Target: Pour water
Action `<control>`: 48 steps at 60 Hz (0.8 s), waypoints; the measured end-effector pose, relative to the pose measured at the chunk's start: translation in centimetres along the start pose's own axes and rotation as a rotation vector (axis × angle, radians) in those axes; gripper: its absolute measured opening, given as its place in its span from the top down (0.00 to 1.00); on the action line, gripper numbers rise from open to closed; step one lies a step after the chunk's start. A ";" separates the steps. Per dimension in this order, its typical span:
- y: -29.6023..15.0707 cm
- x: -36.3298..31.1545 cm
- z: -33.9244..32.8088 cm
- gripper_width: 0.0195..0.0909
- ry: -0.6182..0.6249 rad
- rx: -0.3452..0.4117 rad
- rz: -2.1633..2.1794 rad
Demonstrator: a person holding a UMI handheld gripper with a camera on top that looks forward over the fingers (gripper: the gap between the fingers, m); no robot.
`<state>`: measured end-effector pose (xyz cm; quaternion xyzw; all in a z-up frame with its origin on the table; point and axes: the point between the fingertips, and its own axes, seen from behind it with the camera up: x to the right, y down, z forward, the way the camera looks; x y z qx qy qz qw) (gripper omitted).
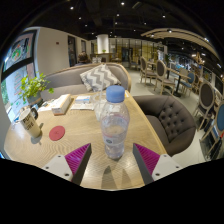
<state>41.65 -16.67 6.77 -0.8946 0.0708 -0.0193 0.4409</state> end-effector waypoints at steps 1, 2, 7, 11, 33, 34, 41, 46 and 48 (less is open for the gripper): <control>-0.2 0.1 0.5 0.08 -0.001 0.004 0.000; -0.3 0.2 0.9 0.08 -0.003 0.009 0.001; -1.1 0.1 3.3 0.07 -0.024 0.039 0.010; -1.6 0.1 4.7 0.08 -0.025 0.059 0.008; -3.1 0.8 7.1 0.64 -0.021 0.176 -0.027; -3.1 0.7 7.2 0.66 -0.022 0.176 -0.025; -3.2 0.5 7.4 0.76 -0.027 0.176 -0.036; -3.2 0.6 7.1 0.84 -0.019 0.161 -0.038; -3.2 0.8 7.0 0.85 -0.008 0.160 -0.045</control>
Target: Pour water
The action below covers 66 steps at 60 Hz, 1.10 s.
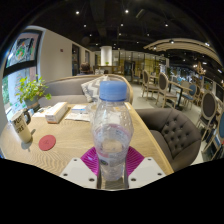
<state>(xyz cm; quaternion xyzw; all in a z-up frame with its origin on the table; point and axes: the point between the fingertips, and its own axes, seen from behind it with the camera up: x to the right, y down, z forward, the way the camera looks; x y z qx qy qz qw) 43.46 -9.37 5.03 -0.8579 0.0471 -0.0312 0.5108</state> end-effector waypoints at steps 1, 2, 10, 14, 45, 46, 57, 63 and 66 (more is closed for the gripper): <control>0.0 0.1 0.0 0.86 0.008 -0.003 -0.006; 0.1 0.1 0.0 0.86 0.013 -0.007 -0.014; -0.5 0.2 -0.2 0.86 0.070 -0.020 -0.068; -1.5 0.0 -0.6 0.86 0.098 -0.019 -0.099; -18.2 -15.1 -3.0 0.86 0.303 0.094 -1.006; -18.6 -15.9 -3.0 0.86 0.304 0.102 -1.046; -20.3 -23.0 -1.7 0.86 0.376 0.141 -1.444; -20.3 -25.4 -0.5 0.85 0.441 0.143 -1.680; -20.6 -26.4 -0.3 0.84 0.496 0.138 -1.811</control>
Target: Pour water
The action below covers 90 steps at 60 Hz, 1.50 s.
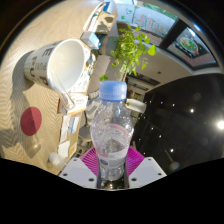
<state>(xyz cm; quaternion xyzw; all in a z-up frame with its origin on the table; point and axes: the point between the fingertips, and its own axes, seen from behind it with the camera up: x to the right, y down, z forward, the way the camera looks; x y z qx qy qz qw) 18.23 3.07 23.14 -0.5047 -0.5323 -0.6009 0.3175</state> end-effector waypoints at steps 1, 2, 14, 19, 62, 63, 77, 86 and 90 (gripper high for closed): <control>0.0 -0.1 0.2 0.85 0.008 0.007 -0.030; -0.8 0.0 0.3 0.85 0.012 0.009 -0.057; -3.7 -0.2 0.8 0.85 0.023 0.051 -0.306; -3.7 0.0 0.9 0.85 0.011 0.048 -0.320; 0.5 0.7 -1.6 0.84 -0.377 0.121 1.309; 0.3 0.2 -1.7 0.84 -0.398 0.130 1.347; -3.4 -8.1 -1.5 0.84 -0.609 0.166 1.613; -4.7 -12.1 -1.0 0.84 -0.698 0.150 1.697; -5.0 -13.4 -0.5 0.84 -0.709 0.152 1.699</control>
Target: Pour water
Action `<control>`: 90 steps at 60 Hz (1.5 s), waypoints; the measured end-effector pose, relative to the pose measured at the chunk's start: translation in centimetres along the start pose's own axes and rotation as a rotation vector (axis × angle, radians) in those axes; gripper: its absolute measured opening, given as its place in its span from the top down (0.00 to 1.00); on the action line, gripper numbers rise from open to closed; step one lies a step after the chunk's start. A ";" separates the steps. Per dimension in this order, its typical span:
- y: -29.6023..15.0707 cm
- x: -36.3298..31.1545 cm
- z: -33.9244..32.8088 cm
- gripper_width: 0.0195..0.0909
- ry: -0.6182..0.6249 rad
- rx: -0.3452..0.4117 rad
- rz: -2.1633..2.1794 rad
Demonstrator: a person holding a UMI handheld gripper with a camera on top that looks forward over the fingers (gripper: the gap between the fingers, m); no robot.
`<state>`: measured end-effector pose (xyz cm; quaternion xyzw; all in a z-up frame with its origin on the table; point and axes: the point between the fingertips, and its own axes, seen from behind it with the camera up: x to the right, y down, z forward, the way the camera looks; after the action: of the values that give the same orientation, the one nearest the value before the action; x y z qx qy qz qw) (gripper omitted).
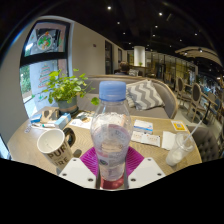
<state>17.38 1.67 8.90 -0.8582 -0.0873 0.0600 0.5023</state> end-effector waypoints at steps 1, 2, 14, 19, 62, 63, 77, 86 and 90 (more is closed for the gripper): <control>0.3 0.1 0.2 0.84 0.002 -0.004 0.000; 0.7 0.1 0.4 0.84 0.002 -0.008 0.002; 3.5 -0.1 1.6 0.82 -0.021 -0.017 0.022; 3.8 -0.2 1.2 0.78 -0.004 -0.018 0.000; 3.8 -3.7 -15.4 0.08 0.210 -0.215 0.050; 3.8 -4.1 -16.1 0.08 0.212 -0.220 0.046; 3.3 -9.5 -23.3 0.08 0.215 -0.228 0.042; 3.5 -10.9 -24.6 0.08 0.209 -0.213 0.036; 3.1 -11.1 -25.0 0.07 0.216 -0.204 0.042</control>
<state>11.61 -23.44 18.55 -0.9078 -0.0204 -0.0311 0.4178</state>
